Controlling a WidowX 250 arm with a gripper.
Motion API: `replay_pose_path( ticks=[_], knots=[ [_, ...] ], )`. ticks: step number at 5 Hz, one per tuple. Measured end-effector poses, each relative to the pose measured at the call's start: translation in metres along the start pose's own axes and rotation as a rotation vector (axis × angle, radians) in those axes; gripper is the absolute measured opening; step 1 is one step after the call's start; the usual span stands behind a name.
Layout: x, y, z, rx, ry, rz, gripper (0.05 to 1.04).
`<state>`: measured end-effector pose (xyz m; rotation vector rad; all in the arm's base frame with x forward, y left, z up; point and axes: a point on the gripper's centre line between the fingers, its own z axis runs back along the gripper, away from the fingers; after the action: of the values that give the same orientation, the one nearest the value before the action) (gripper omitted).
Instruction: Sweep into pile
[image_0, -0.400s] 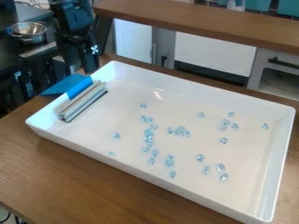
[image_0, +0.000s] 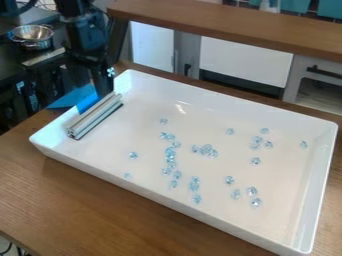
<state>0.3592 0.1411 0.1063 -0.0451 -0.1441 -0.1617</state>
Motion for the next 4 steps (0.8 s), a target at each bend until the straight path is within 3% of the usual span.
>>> replay_pose_path(
  ticks=[1,4],
  knots=[
    [0.0030,-0.0051,-0.0159,0.056,-0.012,0.000,1.000],
    [0.0092,0.0021,-0.0243,0.159,-0.055,0.025,1.000]
  ],
)
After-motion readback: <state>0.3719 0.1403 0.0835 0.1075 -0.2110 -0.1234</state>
